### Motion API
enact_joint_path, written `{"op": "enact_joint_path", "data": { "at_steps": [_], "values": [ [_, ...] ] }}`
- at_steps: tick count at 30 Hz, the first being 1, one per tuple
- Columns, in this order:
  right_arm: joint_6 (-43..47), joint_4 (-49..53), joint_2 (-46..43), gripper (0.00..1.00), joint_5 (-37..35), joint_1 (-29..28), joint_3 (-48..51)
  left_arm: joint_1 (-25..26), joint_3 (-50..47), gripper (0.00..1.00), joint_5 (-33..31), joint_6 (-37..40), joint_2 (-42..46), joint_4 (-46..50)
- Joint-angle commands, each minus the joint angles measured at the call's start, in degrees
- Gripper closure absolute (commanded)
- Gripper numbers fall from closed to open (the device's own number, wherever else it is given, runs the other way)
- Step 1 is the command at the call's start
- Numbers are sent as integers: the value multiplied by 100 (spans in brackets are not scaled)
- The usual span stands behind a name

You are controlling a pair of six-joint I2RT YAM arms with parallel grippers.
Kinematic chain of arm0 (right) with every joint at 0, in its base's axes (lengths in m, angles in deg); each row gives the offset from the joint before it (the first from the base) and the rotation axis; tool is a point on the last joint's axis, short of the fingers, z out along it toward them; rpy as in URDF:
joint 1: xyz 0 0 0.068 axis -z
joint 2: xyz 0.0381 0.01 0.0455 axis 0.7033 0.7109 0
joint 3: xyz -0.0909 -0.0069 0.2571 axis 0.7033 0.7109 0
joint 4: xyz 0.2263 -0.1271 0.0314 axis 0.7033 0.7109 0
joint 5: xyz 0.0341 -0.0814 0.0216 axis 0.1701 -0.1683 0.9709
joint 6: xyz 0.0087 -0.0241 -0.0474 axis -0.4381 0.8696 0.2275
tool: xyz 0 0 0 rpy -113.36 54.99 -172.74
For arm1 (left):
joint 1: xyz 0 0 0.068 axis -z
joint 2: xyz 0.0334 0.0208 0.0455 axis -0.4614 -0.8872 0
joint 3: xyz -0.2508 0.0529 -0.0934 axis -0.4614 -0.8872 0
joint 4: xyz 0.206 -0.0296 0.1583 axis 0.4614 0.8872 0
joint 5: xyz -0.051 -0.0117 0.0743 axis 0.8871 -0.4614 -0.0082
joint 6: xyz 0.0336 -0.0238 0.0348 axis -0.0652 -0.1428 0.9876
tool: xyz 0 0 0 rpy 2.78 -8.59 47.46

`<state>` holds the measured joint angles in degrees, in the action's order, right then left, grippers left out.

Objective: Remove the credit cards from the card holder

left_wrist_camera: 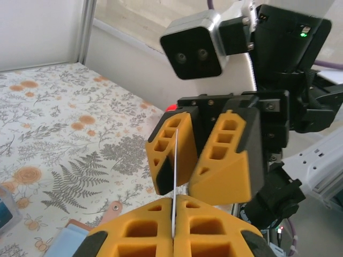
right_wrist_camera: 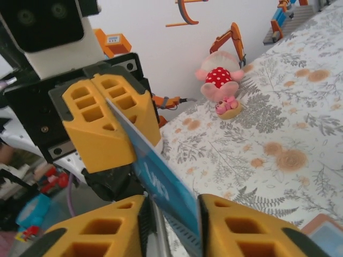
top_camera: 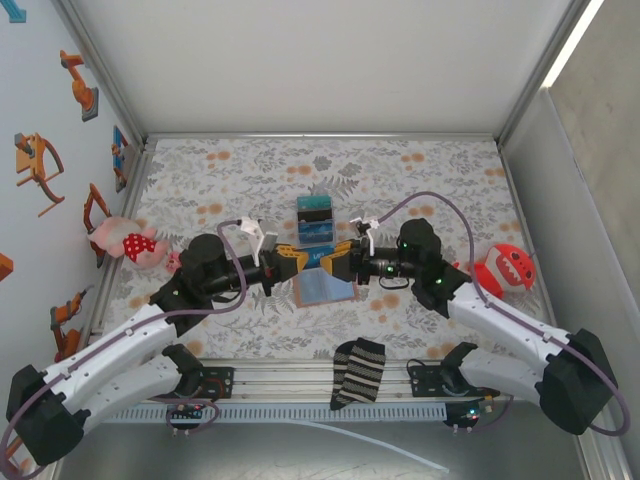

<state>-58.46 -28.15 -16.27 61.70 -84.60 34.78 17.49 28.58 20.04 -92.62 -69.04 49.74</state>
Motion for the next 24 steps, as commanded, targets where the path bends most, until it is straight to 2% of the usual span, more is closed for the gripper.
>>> {"op": "enact_joint_path", "data": {
  "at_steps": [1,3,8,10,15,21,24],
  "values": [
    [-107,-614,-67,85,460,-64,-15,40,-67,97,26,-183,50,-287],
    [-27,-414,-131,93,435,-62,-59,39,-35,91,-16,-129,69,-208],
    [318,336,-342,100,172,-63,-172,44,276,53,-160,334,89,428],
    [450,616,-424,100,105,-62,-204,29,450,45,-256,548,101,716],
    [766,1256,-536,100,14,-62,-344,29,1170,44,-610,1322,-26,1939],
    [995,1709,-459,100,63,-62,-541,32,2393,46,-470,2050,-840,3691],
    [1020,1748,-413,100,143,-62,-603,25,2890,47,-120,2273,-1330,4231]
  ]
}}
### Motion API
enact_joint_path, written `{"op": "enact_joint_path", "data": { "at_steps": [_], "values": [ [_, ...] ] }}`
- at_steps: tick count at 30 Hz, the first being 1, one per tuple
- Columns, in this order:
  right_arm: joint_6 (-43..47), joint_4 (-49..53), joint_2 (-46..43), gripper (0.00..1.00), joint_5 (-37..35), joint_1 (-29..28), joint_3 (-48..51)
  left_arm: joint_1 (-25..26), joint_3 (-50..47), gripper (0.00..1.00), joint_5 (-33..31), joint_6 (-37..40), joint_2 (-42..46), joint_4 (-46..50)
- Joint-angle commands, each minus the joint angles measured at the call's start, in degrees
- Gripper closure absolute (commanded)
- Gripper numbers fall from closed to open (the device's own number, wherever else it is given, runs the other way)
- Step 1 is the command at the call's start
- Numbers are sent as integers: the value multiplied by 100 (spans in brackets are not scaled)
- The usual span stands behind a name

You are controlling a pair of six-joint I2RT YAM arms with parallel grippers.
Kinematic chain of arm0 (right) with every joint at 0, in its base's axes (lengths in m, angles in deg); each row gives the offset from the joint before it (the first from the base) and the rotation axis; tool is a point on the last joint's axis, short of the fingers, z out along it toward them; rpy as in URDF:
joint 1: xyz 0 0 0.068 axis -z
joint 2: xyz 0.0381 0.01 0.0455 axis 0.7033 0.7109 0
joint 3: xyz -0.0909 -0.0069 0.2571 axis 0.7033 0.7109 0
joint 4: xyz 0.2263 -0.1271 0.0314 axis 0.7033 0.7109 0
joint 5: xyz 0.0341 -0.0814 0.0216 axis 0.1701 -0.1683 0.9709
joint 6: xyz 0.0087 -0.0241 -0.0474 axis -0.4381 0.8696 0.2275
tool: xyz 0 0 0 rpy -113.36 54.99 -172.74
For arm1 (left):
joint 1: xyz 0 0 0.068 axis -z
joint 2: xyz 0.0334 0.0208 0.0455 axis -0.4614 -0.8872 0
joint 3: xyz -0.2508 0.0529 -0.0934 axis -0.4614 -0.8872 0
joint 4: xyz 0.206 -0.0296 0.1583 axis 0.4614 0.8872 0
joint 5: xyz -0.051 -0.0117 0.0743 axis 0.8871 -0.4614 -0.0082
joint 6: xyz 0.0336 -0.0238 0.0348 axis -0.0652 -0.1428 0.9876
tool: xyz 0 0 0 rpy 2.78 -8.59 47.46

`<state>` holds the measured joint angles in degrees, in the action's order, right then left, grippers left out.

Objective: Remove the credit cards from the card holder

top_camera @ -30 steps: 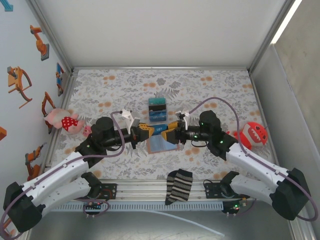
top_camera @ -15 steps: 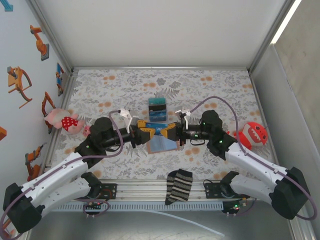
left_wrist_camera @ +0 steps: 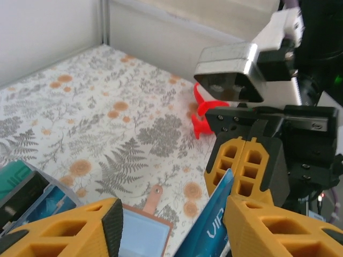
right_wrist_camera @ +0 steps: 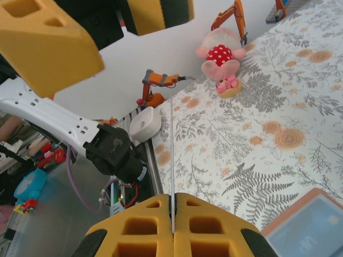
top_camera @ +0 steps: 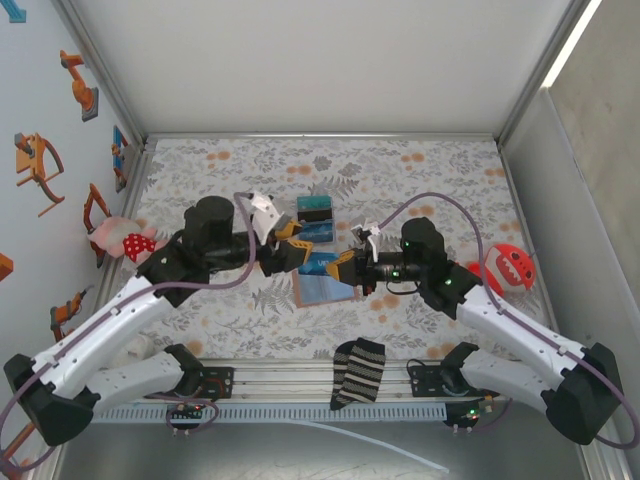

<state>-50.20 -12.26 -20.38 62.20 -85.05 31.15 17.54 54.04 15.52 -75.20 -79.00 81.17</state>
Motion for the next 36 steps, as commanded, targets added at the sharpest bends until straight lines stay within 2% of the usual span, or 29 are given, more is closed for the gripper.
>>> {"op": "enact_joint_path", "data": {
  "at_steps": [1,4,12,19,22,25,28,29,36],
  "values": [
    [194,159,7,100,97,-20,-254,21,485,47,521,621,-469,1220],
    [192,159,21,100,136,-20,-261,8,756,48,1027,847,-804,1436],
    [222,263,4,100,218,-16,-268,-88,1281,58,1729,1417,-1455,2096],
    [222,272,27,99,262,-16,-308,-146,1429,92,1969,1742,-1687,2359],
    [262,351,18,89,185,-16,-334,-229,1414,94,1969,1810,-1695,2328],
    [376,659,-37,66,-206,-16,-403,-420,1331,100,1904,1816,-1694,2126],
    [476,1000,-138,54,-695,-15,-450,-641,1153,100,1573,1883,-1662,1742],
    [482,1085,-179,41,-860,-16,-452,-732,1049,100,1459,1925,-1644,1517],
    [436,1585,-411,28,-1996,-16,-494,-1053,790,100,856,2906,-1918,371]
  ]
}}
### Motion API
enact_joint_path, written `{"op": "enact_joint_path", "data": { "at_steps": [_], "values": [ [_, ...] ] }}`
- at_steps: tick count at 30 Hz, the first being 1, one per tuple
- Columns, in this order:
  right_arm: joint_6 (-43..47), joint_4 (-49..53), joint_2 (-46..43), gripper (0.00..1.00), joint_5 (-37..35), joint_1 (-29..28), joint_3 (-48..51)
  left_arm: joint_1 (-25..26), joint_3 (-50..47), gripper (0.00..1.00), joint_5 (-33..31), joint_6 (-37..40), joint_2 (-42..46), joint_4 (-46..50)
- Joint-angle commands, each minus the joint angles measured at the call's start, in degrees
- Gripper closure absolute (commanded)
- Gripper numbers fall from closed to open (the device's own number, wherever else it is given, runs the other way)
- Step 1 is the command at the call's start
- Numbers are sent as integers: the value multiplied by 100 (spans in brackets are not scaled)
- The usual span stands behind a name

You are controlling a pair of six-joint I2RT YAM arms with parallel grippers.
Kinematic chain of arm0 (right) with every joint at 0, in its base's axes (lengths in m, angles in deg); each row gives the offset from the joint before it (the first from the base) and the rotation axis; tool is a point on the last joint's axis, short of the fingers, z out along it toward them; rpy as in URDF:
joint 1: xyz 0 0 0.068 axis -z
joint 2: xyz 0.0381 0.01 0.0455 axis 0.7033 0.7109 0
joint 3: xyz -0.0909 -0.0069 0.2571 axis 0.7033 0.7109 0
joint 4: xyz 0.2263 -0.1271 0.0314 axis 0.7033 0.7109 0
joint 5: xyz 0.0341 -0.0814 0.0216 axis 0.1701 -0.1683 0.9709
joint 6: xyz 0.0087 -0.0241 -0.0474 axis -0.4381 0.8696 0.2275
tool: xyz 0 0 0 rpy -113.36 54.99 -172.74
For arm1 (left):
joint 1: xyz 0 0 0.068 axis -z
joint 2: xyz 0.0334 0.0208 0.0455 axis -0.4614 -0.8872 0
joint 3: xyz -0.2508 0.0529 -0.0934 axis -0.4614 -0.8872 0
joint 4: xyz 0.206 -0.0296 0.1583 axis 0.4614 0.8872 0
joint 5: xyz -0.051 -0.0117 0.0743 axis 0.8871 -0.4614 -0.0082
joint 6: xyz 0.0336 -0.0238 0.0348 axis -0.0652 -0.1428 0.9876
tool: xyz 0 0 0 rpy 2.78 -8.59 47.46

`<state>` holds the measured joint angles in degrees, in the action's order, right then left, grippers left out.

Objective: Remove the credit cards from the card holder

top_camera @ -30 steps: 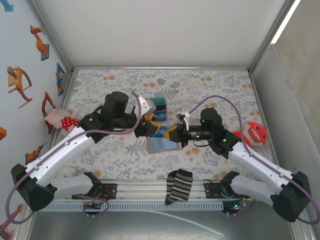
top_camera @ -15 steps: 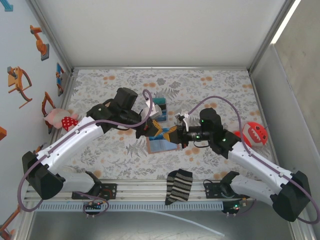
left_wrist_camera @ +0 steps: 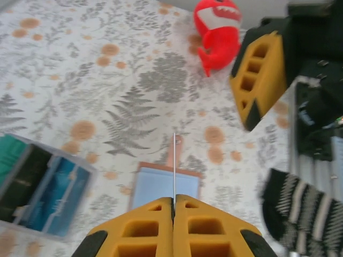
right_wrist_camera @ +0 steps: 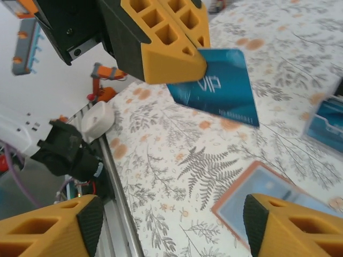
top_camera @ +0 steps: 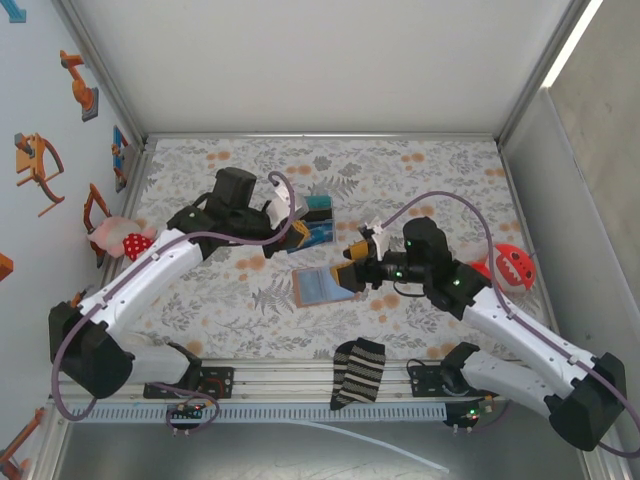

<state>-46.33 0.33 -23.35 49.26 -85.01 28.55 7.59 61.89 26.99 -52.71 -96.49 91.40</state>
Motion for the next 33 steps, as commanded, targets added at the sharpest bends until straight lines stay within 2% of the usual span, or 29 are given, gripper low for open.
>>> {"op": "enact_joint_path", "data": {
  "at_steps": [1,10,18,26,33],
  "values": [
    [35,425,-127,28,-877,-20,-261,-96,119,100,-299,836,-327,-626],
    [-269,963,-59,25,-2041,-20,-386,-342,1059,98,-235,1907,-1813,-245],
    [-625,1578,218,25,-3028,-20,-602,-389,1408,95,-294,2215,-2806,-561],
    [-891,2086,397,25,-3546,-20,-710,-465,1659,94,-271,2425,-3318,-622],
    [-973,2125,370,25,-3621,-20,-719,-468,1773,93,-244,2513,-3546,-560]
  ]
}}
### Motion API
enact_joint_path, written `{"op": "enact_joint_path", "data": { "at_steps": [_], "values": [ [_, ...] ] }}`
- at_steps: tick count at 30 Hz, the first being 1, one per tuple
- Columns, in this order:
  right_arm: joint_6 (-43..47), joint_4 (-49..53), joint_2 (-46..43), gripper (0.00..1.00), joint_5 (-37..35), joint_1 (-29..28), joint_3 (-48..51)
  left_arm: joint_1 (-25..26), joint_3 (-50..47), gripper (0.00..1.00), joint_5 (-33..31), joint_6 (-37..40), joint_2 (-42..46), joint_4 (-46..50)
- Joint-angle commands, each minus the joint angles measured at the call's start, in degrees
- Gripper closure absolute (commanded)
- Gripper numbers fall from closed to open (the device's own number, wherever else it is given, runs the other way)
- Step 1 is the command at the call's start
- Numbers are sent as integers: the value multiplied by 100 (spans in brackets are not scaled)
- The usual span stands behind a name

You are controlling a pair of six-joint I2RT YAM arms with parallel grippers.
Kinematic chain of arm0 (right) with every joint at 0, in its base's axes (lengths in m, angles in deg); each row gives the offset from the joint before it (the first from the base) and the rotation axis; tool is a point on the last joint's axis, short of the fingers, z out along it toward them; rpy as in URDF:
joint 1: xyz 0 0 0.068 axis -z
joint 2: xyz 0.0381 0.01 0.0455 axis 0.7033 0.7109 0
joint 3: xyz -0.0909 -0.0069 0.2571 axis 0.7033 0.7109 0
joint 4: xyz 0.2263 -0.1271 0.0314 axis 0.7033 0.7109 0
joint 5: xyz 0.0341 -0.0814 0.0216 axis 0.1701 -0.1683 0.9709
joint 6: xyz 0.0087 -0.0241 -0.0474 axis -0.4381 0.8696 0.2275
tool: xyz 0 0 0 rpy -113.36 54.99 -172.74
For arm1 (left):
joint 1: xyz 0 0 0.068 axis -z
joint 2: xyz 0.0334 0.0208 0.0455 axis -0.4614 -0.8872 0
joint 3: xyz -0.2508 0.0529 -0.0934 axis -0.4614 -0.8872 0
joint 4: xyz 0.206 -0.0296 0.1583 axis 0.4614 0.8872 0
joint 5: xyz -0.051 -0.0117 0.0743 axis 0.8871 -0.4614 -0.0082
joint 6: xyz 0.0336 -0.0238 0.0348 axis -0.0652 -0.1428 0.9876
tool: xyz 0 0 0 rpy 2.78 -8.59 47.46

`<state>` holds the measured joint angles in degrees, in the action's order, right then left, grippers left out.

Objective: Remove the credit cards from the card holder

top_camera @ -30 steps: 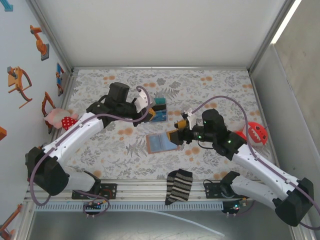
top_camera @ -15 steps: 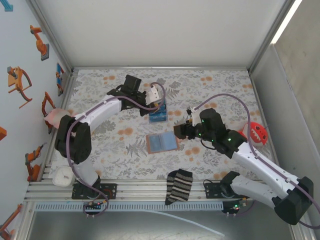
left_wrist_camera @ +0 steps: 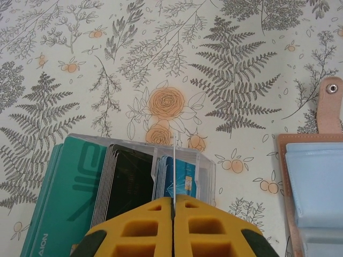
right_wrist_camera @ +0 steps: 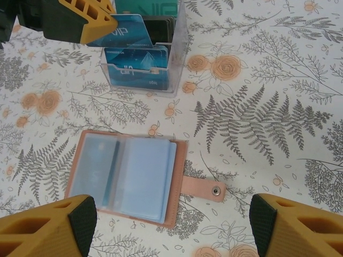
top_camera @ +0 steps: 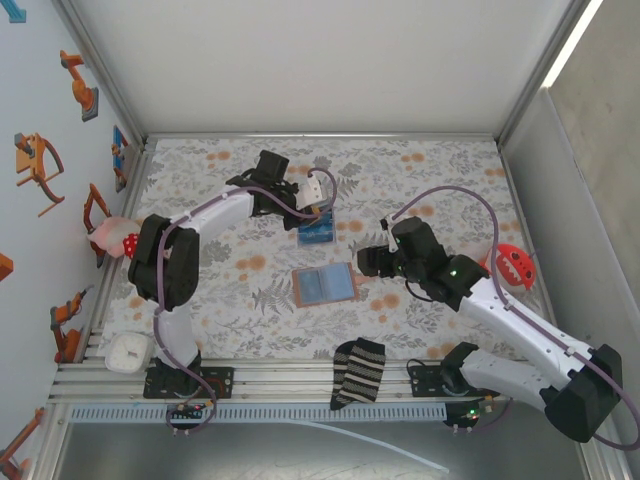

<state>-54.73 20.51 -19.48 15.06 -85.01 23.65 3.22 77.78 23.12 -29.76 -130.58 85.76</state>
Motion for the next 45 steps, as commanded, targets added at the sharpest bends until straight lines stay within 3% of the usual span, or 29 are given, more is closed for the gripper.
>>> {"op": "enact_joint_path", "data": {
  "at_steps": [1,16,22,23,27,29,34,39,45],
  "values": [
    [-134,108,-13,25,-200,-20,-238,-30,198,93,151,218,-164,17],
    [-153,142,41,25,-184,-25,-265,-35,493,91,196,169,-623,205],
    [-134,151,75,25,-157,-20,-282,-30,572,83,208,132,-678,330],
    [-137,160,89,26,-153,-20,-289,-29,571,76,213,133,-656,342],
    [-129,170,144,27,-131,-21,-300,-30,563,74,214,118,-573,348],
    [-134,170,174,28,-117,-20,-309,-31,564,65,221,78,-481,369],
    [-156,202,314,31,-96,-20,-348,-30,380,61,218,-79,-22,262],
    [-200,214,562,36,21,-34,-393,-37,-524,22,-204,-553,914,-686],
    [-345,161,867,40,195,-146,-405,-46,-2046,16,-1063,-1350,2373,-1892]
  ]
}}
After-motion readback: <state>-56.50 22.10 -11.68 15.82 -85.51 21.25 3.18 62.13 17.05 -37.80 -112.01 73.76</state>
